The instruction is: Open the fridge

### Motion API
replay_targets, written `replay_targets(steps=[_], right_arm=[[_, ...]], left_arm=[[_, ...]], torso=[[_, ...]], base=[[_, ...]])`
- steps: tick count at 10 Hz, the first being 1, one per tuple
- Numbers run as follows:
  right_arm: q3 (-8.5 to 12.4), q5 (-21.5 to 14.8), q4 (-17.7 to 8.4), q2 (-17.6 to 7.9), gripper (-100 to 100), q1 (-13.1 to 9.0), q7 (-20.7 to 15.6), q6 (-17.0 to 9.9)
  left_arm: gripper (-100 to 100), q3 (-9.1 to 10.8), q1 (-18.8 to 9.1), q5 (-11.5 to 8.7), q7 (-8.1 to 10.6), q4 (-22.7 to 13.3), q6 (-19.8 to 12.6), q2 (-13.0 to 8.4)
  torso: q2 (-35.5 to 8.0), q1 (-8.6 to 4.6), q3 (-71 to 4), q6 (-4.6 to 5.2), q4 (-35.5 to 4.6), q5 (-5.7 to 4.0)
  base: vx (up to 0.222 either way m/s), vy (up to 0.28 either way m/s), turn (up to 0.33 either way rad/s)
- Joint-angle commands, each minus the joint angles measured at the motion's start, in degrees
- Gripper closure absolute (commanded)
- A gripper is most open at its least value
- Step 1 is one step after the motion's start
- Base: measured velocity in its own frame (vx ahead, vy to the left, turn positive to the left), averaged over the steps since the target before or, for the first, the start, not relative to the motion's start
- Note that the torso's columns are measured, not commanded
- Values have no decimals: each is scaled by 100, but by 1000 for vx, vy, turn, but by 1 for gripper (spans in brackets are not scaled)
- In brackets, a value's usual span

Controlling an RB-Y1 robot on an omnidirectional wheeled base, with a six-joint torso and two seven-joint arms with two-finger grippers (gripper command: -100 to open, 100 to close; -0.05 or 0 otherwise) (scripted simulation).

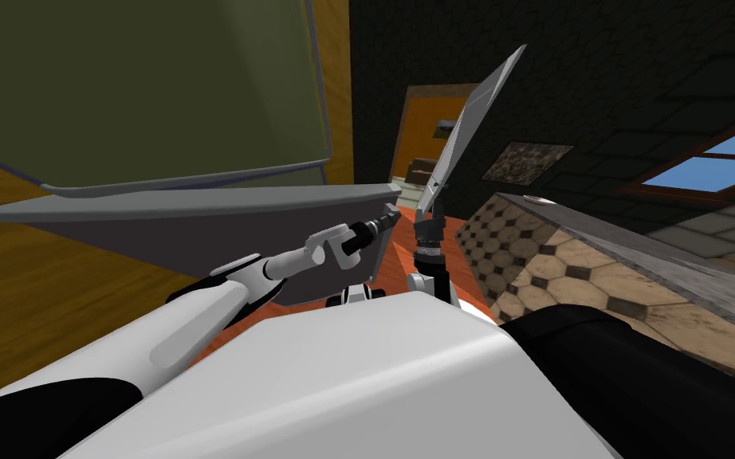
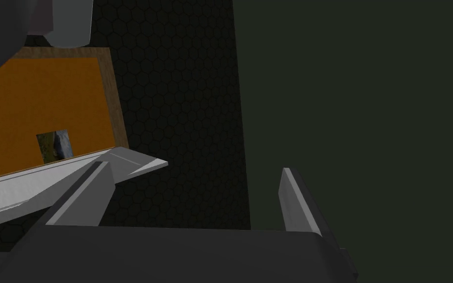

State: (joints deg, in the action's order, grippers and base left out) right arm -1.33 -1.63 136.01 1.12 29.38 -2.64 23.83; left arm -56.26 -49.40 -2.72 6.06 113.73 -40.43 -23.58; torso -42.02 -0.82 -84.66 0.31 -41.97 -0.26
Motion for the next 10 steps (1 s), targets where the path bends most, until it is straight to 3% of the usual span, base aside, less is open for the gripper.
replay_targets(steps=[1, 2, 3, 5, 7, 9, 10], right_arm=[[0, 0, 0, 0, 0, 1, 0, 0], [-1, 0, 0, 1, 0, 1, 0, 0], [0, 0, 1, 1, 0, 2, 0, 0], [1, 0, -1, -1, 0, -2, 0, 0], [0, 0, 1, 1, 0, 1, 0, 0], [0, 0, 1, 1, 0, 2, 0, 1], [0, 0, 1, 0, 0, 3, 0, 1]], left_arm=[[100, -67, 13, 3, 36, -492, 205, 61], [100, -67, 13, 3, 36, -586, 205, 61], [100, -249, -332, -128, 308, -772, 587, 114], [100, -249, -392, -128, 308, -1114, 807, 114], [100, -249, -392, -128, 308, -1408, 807, 114], [100, -249, -392, -128, 308, -1545, 807, 114], [100, -431, -768, -259, 579, -1748, 1151, 168]], torso=[[30, 0, -18, -5, 13, -5], [51, 9, -32, -14, 29, -9], [68, 16, -41, -13, 46, -12], [3, -29, 2, 51, 40, -24], [61, -10, -37, -18, 38, -17], [96, 12, -59, -17, 69, -18], [90, 18, -56, -12, 70, -16]], base=[[-7, -20, -3], [11, -21, 4], [-139, 77, -224], [-203, 143, -240], [-25, -3, 44], [21, -17, -3], [-128, 130, -252]])
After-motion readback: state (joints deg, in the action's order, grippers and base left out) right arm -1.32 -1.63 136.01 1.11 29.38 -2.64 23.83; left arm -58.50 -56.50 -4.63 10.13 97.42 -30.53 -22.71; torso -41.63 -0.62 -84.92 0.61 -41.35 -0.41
